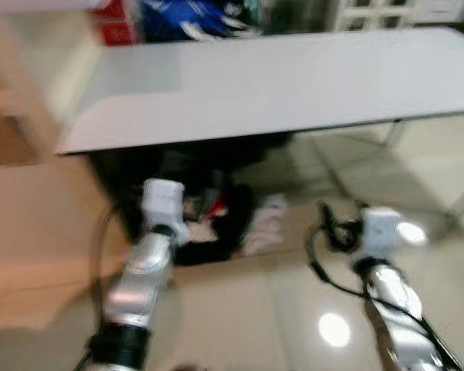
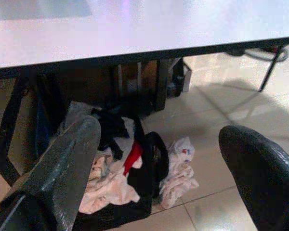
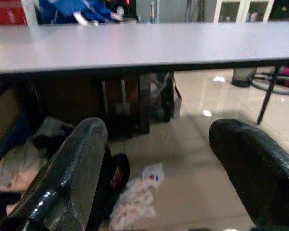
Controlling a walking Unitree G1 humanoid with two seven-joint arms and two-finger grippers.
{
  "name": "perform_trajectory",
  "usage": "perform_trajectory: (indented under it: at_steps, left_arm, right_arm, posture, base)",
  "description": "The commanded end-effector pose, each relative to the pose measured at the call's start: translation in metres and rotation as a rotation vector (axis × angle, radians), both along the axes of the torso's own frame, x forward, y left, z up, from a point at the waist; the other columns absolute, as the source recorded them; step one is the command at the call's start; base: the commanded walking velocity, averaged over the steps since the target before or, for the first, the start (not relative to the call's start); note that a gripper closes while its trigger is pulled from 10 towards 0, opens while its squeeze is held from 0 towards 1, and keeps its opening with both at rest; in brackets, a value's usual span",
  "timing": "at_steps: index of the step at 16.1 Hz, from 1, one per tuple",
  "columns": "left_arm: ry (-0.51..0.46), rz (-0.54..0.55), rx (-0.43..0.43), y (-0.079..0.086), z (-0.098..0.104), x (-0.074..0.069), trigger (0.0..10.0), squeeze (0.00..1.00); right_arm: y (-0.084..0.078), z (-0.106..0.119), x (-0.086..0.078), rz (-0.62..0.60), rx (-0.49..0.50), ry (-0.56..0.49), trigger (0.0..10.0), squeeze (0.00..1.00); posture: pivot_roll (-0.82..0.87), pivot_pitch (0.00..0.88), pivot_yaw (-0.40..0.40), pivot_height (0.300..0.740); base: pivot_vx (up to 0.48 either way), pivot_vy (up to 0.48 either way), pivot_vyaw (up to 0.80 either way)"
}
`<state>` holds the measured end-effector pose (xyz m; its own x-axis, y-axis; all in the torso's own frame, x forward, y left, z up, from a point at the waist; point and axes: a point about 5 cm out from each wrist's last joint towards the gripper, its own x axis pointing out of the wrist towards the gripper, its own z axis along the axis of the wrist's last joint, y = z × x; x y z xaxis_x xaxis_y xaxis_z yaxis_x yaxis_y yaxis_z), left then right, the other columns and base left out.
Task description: Setting the table
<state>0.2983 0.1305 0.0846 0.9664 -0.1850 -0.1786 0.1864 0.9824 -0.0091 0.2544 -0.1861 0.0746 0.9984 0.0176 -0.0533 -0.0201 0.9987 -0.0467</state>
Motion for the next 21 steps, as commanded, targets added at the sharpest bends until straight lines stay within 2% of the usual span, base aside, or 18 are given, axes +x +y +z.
perform_trajectory:
  at_steps: [1,5,14,17,18,19,21]
  left_arm:
    - [-0.015,0.020,0.036,0.0072,0.0033,0.0025,10.0,0.00]
    - [-0.013,0.015,0.042,0.0067,0.0029,0.0024,10.0,0.00]
    - [-0.021,-0.009,0.050,0.0046,0.0017,0.0001,10.0,0.00]
    - [-0.045,-0.004,0.061,0.0075,0.0040,-0.0001,10.0,0.00]
    - [-0.051,-0.009,0.067,0.0069,0.0048,-0.0002,10.0,0.00]
    - [-0.056,-0.015,0.074,0.0061,0.0059,-0.0003,10.0,0.00]
    - [-0.060,-0.020,0.078,0.0055,0.0066,-0.0003,10.0,0.00]
  right_arm:
    - [0.0053,0.0048,0.0028,0.015,0.005,-0.023,10.0,0.00]
    - [0.0053,0.0047,0.0032,0.014,-0.004,-0.021,10.0,0.00]
    - [0.0063,0.0039,0.0045,0.015,-0.010,-0.021,10.0,0.00]
    - [0.0017,0.0106,0.0063,-0.031,-0.051,-0.068,10.0,0.00]
    - [0.0008,0.0108,0.0071,-0.041,-0.049,-0.068,10.0,0.56]
    - [-0.0010,0.0102,0.0085,-0.062,-0.055,-0.060,10.0,1.00]
    - [-0.0003,0.0077,0.0097,-0.054,-0.082,-0.045,10.0,1.00]
  posture:
    - [0.00,0.000,-0.012,0.740]
    - [0.00,0.000,-0.014,0.740]
    - [0.01,0.000,-0.019,0.740]
    - [0.02,0.000,-0.019,0.740]
    - [0.02,0.000,-0.018,0.740]
    - [0.02,0.000,-0.016,0.740]
    - [0.02,0.000,-0.016,0.740]
  base:
    - [0.000,0.480,0.00]
    - [0.000,0.480,0.80]
    - [0.000,0.480,0.00]
    - [0.000,0.000,0.00]
    - [0.000,0.000,0.00]
    - [0.000,0.000,0.00]
    - [0.000,0.000,0.00]
